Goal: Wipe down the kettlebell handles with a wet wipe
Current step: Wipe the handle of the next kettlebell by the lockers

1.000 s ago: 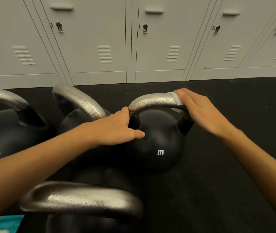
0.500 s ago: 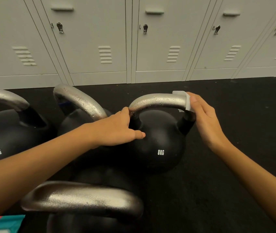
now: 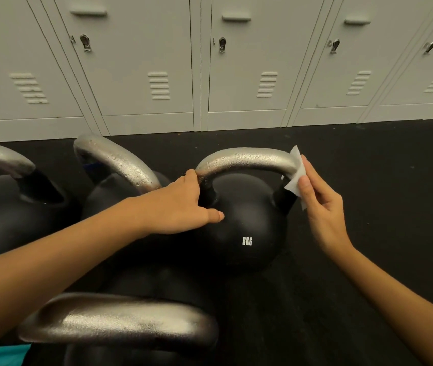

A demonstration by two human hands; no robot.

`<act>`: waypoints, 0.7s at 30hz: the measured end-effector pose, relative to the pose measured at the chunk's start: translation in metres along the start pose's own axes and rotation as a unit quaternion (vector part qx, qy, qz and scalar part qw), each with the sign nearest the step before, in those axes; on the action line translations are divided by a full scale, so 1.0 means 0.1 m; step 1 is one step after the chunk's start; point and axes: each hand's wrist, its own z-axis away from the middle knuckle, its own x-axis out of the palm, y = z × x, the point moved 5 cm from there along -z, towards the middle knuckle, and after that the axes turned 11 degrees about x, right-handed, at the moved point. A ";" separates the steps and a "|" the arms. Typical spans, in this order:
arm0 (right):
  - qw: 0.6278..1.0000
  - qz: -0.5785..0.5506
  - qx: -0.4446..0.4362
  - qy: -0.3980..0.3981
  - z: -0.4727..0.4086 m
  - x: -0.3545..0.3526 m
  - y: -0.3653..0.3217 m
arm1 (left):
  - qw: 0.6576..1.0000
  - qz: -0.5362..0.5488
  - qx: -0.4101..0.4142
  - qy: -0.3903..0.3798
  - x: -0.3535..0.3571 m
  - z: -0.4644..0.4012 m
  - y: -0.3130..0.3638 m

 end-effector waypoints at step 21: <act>0.970 -0.140 0.197 0.000 -0.24 0.12 0.28 | 0.998 0.056 -0.004 -0.008 0.00 0.02 -0.03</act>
